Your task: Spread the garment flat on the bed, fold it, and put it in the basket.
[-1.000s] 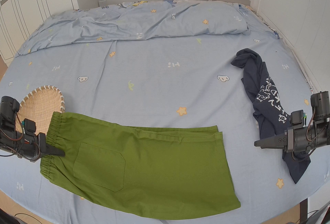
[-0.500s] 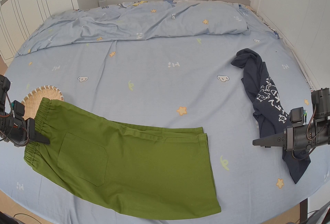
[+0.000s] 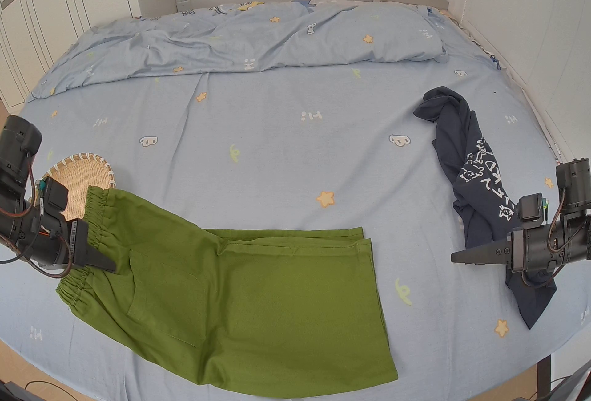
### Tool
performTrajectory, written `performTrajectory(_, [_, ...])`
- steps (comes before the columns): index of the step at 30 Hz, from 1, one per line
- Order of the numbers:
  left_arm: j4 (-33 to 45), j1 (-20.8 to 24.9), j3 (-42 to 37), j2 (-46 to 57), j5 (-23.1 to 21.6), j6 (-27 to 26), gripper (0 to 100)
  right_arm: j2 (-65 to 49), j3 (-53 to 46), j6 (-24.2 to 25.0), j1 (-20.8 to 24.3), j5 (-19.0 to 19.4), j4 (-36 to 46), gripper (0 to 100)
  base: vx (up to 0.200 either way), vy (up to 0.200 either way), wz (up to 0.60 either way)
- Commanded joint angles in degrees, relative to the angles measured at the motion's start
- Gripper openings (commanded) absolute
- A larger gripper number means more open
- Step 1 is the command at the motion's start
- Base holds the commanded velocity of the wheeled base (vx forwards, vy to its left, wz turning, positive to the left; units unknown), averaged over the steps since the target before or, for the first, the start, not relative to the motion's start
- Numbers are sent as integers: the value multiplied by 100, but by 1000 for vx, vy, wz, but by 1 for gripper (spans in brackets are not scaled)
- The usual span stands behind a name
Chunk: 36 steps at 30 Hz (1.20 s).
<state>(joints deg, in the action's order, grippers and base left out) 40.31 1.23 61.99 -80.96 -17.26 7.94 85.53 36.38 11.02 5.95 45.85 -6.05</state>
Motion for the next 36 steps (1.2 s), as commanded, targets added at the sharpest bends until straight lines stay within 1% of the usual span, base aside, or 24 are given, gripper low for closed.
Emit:
performTrajectory(1, [-41,1424,323,142,610,727,0,25,27,-3,3,-6,77,100,0,0,0])
performTrajectory(3, [-85,1898,525,98,636,850,0,16,19,-3,3,-6,86,100,0,0,0])
performTrajectory(4, [-85,1916,534,89,636,850,0,25,19,-3,3,-6,77,100,0,0,0])
performTrajectory(5, [-94,2127,657,10,636,894,0,25,19,-3,3,-15,86,100,0,0,0])
performTrajectory(6, [-94,2144,665,-8,645,894,0,25,19,-3,12,-15,86,100,0,0,0])
performTrajectory(8, [-94,2452,876,-219,654,947,0,34,19,-3,12,-50,86,100,0,0,0])
performTrajectory(9, [-94,2452,876,-219,654,947,0,34,19,-3,12,-50,86,100,0,0,0])
performTrajectory(10, [-94,2663,1017,-377,654,991,0,34,19,-3,29,-59,77,100,0,0,0])
performTrajectory(13, [-94,3041,1228,-649,654,1166,0,60,10,-12,55,-120,77,100,0,0,0])
performTrajectory(14, [-94,3050,1237,-658,654,1175,0,60,10,-12,55,-120,77,100,0,0,0])
performTrajectory(15, [-103,3313,1325,-816,663,1342,0,60,10,-21,55,-138,77,100,0,0,0])
performTrajectory(16, [-103,3445,1351,-904,663,1404,0,69,10,-21,55,-138,77,100,0,0,0])
performTrajectory(17, [-103,3472,1351,-913,663,1412,0,69,10,-21,55,-138,77,100,0,0,0])
performTrajectory(18, [-120,3639,1368,-1036,663,1465,0,87,10,-21,55,-138,77,100,0,0,0])
performTrajectory(21, [-305,3999,1368,-1282,698,1650,0,175,1,-39,55,-138,69,100,0,0,0])
performTrajectory(22, [-305,3999,1368,-1282,698,1650,0,175,1,-39,55,-138,69,100,0,0,0])
performTrajectory(23, [-604,4210,1360,-1449,733,1826,0,219,1,-56,64,-138,69,100,0,0,0])
performTrajectory(27, [-850,4517,1368,-1660,970,1861,0,333,-17,-56,126,-146,51,100,0,0,0])
performTrajectory(30, [-982,4597,1395,-1862,1216,1861,0,333,-17,-56,126,-146,51,100,0,0,0])
performTrajectory(32, [-1026,4614,1395,-1889,1243,1861,0,333,-17,-56,126,-146,51,100,0,0,0])
performTrajectory(36, [-1351,4676,1386,-2047,1269,1869,0,350,-8,-56,117,-146,42,100,0,0,0])
